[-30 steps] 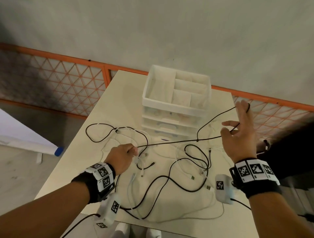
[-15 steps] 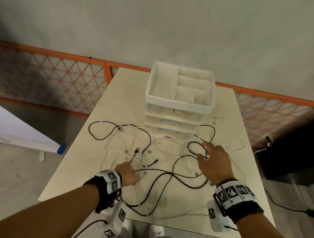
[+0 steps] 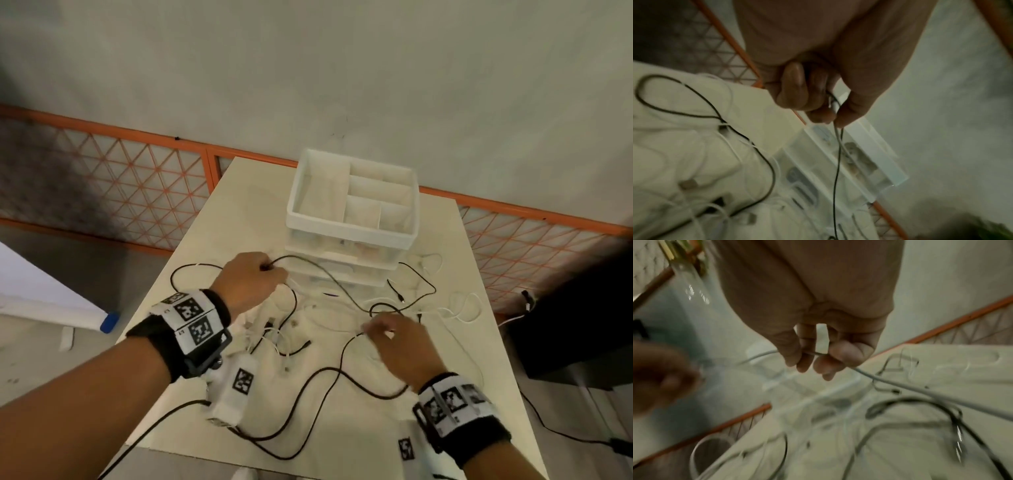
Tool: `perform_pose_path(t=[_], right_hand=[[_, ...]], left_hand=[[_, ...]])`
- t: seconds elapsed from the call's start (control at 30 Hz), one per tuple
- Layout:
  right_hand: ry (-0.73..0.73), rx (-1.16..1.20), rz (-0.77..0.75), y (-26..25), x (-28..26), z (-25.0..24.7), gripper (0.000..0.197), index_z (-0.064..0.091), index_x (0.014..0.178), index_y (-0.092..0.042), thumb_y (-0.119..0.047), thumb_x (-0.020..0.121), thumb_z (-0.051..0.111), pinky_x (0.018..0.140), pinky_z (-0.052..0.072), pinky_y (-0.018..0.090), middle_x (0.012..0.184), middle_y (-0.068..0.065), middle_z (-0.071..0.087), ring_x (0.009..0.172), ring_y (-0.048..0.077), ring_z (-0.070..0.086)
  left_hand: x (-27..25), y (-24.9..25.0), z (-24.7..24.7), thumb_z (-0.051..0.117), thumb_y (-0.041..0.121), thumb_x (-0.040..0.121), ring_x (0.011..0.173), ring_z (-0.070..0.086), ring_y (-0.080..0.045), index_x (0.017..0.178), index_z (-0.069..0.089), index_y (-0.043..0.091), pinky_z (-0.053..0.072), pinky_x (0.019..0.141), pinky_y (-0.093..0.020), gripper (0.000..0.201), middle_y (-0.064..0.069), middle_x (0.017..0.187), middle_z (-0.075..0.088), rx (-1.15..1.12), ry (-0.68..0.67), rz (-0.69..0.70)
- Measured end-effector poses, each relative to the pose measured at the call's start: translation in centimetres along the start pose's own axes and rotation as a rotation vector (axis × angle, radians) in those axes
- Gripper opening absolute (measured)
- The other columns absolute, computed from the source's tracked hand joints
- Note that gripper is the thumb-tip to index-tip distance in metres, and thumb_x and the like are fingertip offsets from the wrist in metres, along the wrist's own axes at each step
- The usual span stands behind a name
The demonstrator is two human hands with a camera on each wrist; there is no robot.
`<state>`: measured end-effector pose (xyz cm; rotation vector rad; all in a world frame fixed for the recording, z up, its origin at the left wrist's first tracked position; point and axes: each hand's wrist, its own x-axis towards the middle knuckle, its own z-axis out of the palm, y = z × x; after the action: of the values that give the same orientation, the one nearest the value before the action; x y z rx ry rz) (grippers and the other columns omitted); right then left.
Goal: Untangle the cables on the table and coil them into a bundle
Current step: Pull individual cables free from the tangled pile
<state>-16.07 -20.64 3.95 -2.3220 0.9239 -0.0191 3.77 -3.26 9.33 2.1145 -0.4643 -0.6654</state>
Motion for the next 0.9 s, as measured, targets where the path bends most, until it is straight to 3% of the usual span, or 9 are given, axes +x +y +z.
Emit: perform_pose_path(t=[0.1, 0.2, 0.27, 0.37, 0.47, 0.57, 0.67, 0.8, 0.9], right_hand=[[0.082, 0.028, -0.067, -1.2, 0.3, -4.4, 0.019, 0.071, 0.086, -0.027, -0.039, 0.096, 0.060, 0.073, 0.055, 0.033, 0.074, -0.001, 0.073, 0.076, 0.018, 0.068], [0.027, -0.029, -0.227, -3.4, -0.3, -6.5, 0.021, 0.073, 0.087, -0.029, -0.040, 0.097, 0.058, 0.071, 0.050, 0.027, 0.068, -0.002, 0.069, 0.069, 0.013, 0.063], [0.035, -0.031, -0.299, -4.7, -0.6, -7.2, 0.024, 0.073, 0.086, -0.028, -0.041, 0.098, 0.057, 0.071, 0.048, 0.025, 0.068, 0.000, 0.067, 0.068, 0.014, 0.062], [0.044, 0.012, -0.363, -6.4, -1.0, -8.0, 0.025, 0.074, 0.084, -0.027, -0.041, 0.098, 0.057, 0.064, 0.043, 0.020, 0.067, 0.004, 0.066, 0.064, 0.016, 0.058], [0.032, 0.046, -0.405, -7.6, -1.1, -8.7, 0.029, 0.070, 0.076, -0.027, -0.038, 0.099, 0.057, 0.055, 0.036, 0.016, 0.058, -0.003, 0.054, 0.055, 0.010, 0.047], [0.027, 0.071, -0.379, -7.6, -1.3, -9.7, 0.027, 0.075, 0.088, -0.023, -0.041, 0.098, 0.057, 0.065, 0.047, 0.024, 0.068, 0.001, 0.063, 0.063, 0.011, 0.059], [0.018, 0.106, -0.353, -7.0, -1.4, -10.2, 0.023, 0.076, 0.092, -0.031, -0.042, 0.097, 0.058, 0.076, 0.051, 0.029, 0.079, 0.003, 0.071, 0.074, 0.019, 0.066], [0.027, 0.125, -0.359, -7.2, -1.5, -9.7, 0.025, 0.076, 0.091, -0.023, -0.040, 0.098, 0.058, 0.069, 0.048, 0.020, 0.074, 0.006, 0.069, 0.074, 0.022, 0.066], [0.072, 0.179, -0.375, -7.9, -1.4, -9.4, 0.027, 0.076, 0.093, -0.021, -0.041, 0.097, 0.058, 0.061, 0.047, 0.022, 0.073, 0.008, 0.068, 0.072, 0.022, 0.066]], left_hand=[[0.4, -2.0, -0.3, 0.059, 0.036, 0.093, 0.060, 0.043, -0.020, 0.079, 0.062, 0.004, 0.033, 0.055, -0.030, 0.035, -0.007, 0.072, 0.056, 0.103, -0.043, -0.033], [0.5, -1.4, -0.1, 0.053, 0.031, 0.098, 0.058, 0.043, -0.018, 0.070, 0.066, 0.010, 0.033, 0.055, -0.029, 0.037, -0.003, 0.068, 0.055, -0.036, 0.028, -0.037], [0.7, -0.7, 0.0, 0.050, 0.029, 0.099, 0.068, 0.052, -0.018, 0.073, 0.067, 0.014, 0.040, 0.066, -0.031, 0.034, -0.002, 0.078, 0.064, -0.130, 0.076, 0.037], [0.4, 0.3, 1.2, 0.046, 0.023, 0.102, 0.097, 0.062, -0.011, 0.088, 0.070, 0.020, 0.044, 0.086, -0.030, 0.028, 0.004, 0.104, 0.072, -0.268, -0.003, 0.213], [0.0, 0.6, 2.8, 0.044, 0.021, 0.103, 0.099, 0.060, -0.003, 0.088, 0.068, 0.023, 0.041, 0.083, -0.023, 0.029, 0.009, 0.103, 0.071, -0.312, 0.002, 0.304], [0.9, 0.6, 2.9, 0.043, 0.019, 0.102, 0.086, 0.057, -0.012, 0.079, 0.063, 0.019, 0.043, 0.085, -0.033, 0.031, 0.003, 0.089, 0.065, -0.423, 0.158, 0.228], [1.7, 0.7, 2.0, 0.043, 0.020, 0.101, 0.091, 0.058, -0.019, 0.076, 0.061, 0.019, 0.047, 0.090, -0.043, 0.031, -0.002, 0.092, 0.065, -0.502, 0.230, 0.123], [0.5, 2.2, 2.1, 0.039, 0.022, 0.104, 0.098, 0.057, -0.015, 0.083, 0.059, 0.020, 0.041, 0.081, -0.034, 0.029, 0.002, 0.100, 0.070, -0.595, 0.082, 0.183], [-0.4, 2.6, 3.5, 0.035, 0.026, 0.105, 0.091, 0.060, -0.014, 0.091, 0.060, 0.022, 0.039, 0.082, -0.034, 0.029, 0.002, 0.084, 0.069, -0.526, -0.077, 0.294]])
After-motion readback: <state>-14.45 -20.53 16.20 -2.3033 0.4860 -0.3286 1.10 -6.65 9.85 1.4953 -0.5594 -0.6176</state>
